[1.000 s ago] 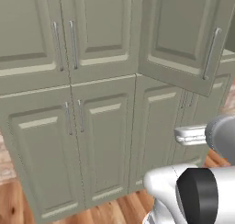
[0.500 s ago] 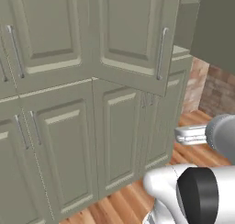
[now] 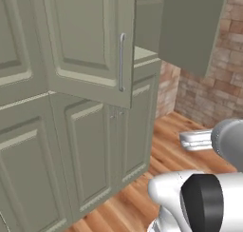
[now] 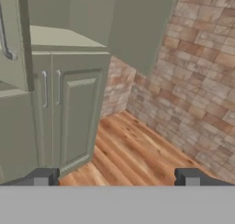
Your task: Close all open cabinet doors.
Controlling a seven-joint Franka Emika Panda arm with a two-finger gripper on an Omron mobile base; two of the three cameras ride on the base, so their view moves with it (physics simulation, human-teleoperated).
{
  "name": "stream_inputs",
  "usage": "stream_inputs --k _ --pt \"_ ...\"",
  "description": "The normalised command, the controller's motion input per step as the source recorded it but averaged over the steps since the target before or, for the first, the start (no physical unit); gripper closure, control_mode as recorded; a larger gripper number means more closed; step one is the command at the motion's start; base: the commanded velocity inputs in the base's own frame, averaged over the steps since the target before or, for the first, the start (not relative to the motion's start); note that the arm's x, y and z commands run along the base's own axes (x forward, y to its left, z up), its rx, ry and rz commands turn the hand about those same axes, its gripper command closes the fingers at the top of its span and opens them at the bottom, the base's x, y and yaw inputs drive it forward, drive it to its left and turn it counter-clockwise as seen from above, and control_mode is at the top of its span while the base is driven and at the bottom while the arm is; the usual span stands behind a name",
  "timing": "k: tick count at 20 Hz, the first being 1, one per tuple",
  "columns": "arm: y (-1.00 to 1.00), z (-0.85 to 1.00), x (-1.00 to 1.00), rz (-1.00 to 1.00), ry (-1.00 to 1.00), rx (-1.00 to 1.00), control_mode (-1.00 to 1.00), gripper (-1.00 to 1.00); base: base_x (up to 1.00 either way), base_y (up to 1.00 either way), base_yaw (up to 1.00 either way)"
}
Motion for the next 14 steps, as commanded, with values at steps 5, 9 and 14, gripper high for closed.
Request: stream_inputs --k 5,9,14 --pt "0.00 0.00 0.00 0.00 0.00 0.00 1.00 -1.00 0.27 -0.60 -0.11" --pt "0.00 0.00 0.00 0.00 0.00 0.00 1.00 -1.00 0.11 -0.65 -0.01" --pt "0.00 0.00 0.00 0.00 0.00 0.00 1.00 -1.00 0.22 -0.46 0.11"
